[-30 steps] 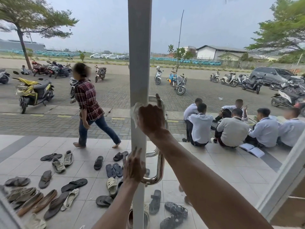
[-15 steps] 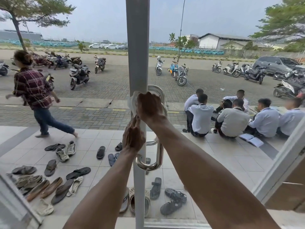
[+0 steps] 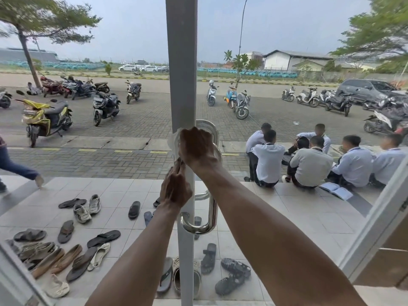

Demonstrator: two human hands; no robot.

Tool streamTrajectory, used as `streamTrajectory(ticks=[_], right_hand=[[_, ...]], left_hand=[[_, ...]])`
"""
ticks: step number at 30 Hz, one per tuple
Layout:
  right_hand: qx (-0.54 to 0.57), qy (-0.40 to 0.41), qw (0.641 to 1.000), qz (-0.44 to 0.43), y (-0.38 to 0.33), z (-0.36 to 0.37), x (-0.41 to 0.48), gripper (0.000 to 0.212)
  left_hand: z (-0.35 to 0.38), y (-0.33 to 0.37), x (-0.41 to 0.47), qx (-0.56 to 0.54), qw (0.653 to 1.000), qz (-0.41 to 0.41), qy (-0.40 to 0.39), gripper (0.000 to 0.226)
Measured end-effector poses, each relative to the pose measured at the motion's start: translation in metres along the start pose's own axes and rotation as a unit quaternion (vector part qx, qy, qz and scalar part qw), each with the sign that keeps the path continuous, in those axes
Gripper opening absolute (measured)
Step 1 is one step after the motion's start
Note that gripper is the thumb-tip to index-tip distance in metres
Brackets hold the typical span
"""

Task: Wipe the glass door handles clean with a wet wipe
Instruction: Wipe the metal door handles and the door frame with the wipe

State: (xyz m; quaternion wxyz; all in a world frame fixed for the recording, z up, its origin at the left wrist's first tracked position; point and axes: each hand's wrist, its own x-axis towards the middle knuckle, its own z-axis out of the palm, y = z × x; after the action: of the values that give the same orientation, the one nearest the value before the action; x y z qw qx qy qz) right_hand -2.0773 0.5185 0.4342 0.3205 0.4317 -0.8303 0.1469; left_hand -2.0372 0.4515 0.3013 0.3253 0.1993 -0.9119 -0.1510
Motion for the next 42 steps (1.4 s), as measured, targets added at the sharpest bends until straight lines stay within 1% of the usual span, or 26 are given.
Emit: streamTrajectory(ticks=[6, 11, 15, 16, 20, 21, 22, 25, 26, 28, 31, 33, 37, 42], right_hand=[[0.033, 0.054, 0.998, -0.007, 0.024, 0.002, -0.025, 0.018], [0.025, 0.038, 0.999, 0.002, 0.033, 0.0, -0.036, 0.027], [0.013, 0.022, 1.0, 0.008, 0.018, -0.006, -0.025, 0.011], [0.01, 0.022, 1.0, 0.008, 0.015, -0.006, -0.021, 0.013], [-0.012, 0.024, 1.0, 0.014, 0.006, -0.001, -0.009, 0.045], [-0.01, 0.032, 0.999, 0.019, 0.004, -0.001, -0.006, 0.049], [-0.006, 0.038, 0.999, 0.022, 0.002, -0.001, -0.003, 0.049], [-0.012, 0.021, 1.0, 0.008, 0.001, -0.003, 0.006, 0.027], [-0.02, 0.008, 1.0, 0.006, 0.0, -0.004, 0.008, 0.025], [-0.027, 0.0, 1.0, 0.005, -0.004, -0.005, 0.012, 0.022], [-0.037, -0.002, 0.999, -0.012, -0.014, -0.003, 0.011, 0.019], [-0.046, -0.003, 0.999, -0.019, -0.014, 0.001, 0.009, 0.019], [-0.042, -0.009, 0.999, -0.013, -0.012, 0.003, 0.009, 0.019], [-0.042, -0.009, 0.999, -0.013, -0.01, 0.001, 0.008, 0.015]], left_hand=[[-0.001, 0.004, 0.0, -0.003, 1.0, -0.015, -0.009, 0.075], [-0.006, 0.007, 0.0, -0.006, 1.0, -0.004, -0.011, 0.073], [-0.007, 0.008, -0.001, -0.012, 1.0, -0.012, -0.012, 0.072], [-0.007, 0.008, -0.001, -0.016, 1.0, -0.014, -0.013, 0.071], [-0.005, 0.008, 0.001, -0.015, 1.0, -0.016, -0.008, 0.073], [-0.005, 0.008, 0.001, -0.015, 1.0, -0.016, -0.008, 0.073], [-0.005, 0.008, 0.001, -0.016, 1.0, -0.018, -0.009, 0.072], [-0.005, 0.008, 0.002, -0.016, 1.0, -0.018, -0.012, 0.07], [-0.005, 0.008, 0.002, -0.017, 1.0, -0.015, -0.013, 0.07], [-0.006, 0.007, 0.003, -0.019, 1.0, -0.009, -0.015, 0.064], [-0.007, 0.005, 0.003, -0.012, 1.0, -0.007, -0.019, 0.05], [-0.008, 0.004, 0.003, -0.011, 1.0, -0.005, -0.019, 0.047], [-0.009, 0.003, 0.003, -0.024, 1.0, 0.01, -0.013, 0.048], [-0.007, 0.001, 0.004, -0.008, 1.0, 0.017, -0.004, 0.054]])
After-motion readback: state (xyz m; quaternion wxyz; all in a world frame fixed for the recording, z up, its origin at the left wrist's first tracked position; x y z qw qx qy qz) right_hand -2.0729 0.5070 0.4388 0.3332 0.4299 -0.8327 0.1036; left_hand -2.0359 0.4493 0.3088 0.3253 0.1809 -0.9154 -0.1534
